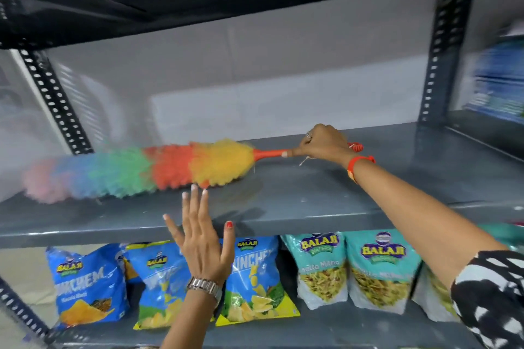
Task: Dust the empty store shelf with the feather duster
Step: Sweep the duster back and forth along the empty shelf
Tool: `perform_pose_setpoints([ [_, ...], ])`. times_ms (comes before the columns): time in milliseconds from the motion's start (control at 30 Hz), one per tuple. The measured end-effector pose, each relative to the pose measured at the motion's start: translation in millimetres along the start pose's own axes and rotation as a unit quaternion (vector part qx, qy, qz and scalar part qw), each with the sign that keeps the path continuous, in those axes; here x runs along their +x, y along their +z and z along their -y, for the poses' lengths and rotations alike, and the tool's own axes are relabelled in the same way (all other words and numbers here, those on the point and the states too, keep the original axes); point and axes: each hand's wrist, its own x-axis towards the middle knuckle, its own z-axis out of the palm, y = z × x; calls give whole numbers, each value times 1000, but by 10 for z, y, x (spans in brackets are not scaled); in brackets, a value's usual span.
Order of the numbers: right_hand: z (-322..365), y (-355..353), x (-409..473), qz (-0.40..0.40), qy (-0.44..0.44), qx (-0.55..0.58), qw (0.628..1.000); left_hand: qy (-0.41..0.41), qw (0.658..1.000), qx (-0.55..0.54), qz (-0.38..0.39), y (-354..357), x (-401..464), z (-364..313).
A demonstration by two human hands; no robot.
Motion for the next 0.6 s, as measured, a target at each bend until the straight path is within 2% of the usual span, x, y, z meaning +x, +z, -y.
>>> perform_pose_setpoints([
  [133, -536, -503, -292, -6, 12, -32, 999, -13, 998, -64, -8, 147, -89, -495],
  [333, -1216, -1112, -670, -12, 72, -62, 995, 70, 991, -107, 41, 384, -223, -1038],
  [433, -1468, -1318, -806, -33, 103, -60, 992, 93, 987, -120, 51, 471, -233, -1246],
  [600, -1690, -1519, -880, -32, 130, -80, 988, 88, 988, -105, 66, 605, -264, -1388],
])
